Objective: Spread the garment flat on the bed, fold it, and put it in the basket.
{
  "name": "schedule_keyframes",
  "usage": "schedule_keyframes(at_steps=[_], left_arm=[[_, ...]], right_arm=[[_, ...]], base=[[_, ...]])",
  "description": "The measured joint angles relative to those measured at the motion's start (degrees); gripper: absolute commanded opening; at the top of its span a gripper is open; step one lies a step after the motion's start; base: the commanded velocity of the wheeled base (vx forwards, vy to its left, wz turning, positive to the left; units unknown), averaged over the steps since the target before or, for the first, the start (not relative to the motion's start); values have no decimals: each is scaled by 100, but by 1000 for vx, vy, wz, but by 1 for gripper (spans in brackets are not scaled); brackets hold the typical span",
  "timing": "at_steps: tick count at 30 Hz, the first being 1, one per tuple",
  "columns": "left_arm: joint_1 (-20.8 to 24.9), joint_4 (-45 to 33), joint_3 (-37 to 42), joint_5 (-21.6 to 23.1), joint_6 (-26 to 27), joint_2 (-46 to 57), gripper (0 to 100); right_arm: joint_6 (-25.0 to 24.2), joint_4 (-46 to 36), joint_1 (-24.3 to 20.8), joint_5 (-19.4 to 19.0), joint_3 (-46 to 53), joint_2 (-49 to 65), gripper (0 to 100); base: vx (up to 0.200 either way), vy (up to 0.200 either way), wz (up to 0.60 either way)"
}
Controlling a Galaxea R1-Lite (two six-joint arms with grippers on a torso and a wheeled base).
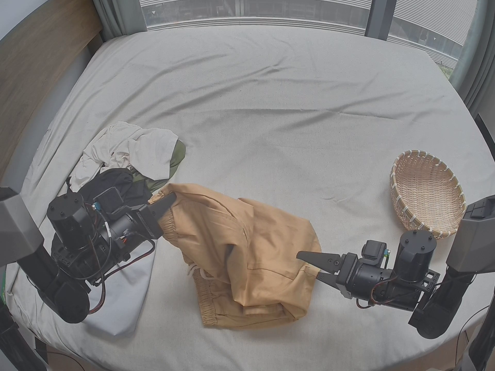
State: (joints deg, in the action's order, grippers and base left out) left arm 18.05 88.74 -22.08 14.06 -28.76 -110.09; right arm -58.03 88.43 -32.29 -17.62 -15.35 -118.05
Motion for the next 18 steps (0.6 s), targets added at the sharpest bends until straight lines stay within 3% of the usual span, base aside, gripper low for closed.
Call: schedule_keyframes(at_steps=[4, 5, 18], left_arm=[[10, 2, -2, 0, 0, 1, 0], [11, 2, -2, 1, -1, 1, 0], [2, 2, 6, 1, -1, 0, 0]], right_arm=[[28, 0, -11, 13, -33, -110, 100], [37, 2, -11, 18, -48, -143, 0], [28, 13, 184, 84, -9, -155, 0]], base=[[0, 0, 0], [0, 0, 0], [0, 0, 0]])
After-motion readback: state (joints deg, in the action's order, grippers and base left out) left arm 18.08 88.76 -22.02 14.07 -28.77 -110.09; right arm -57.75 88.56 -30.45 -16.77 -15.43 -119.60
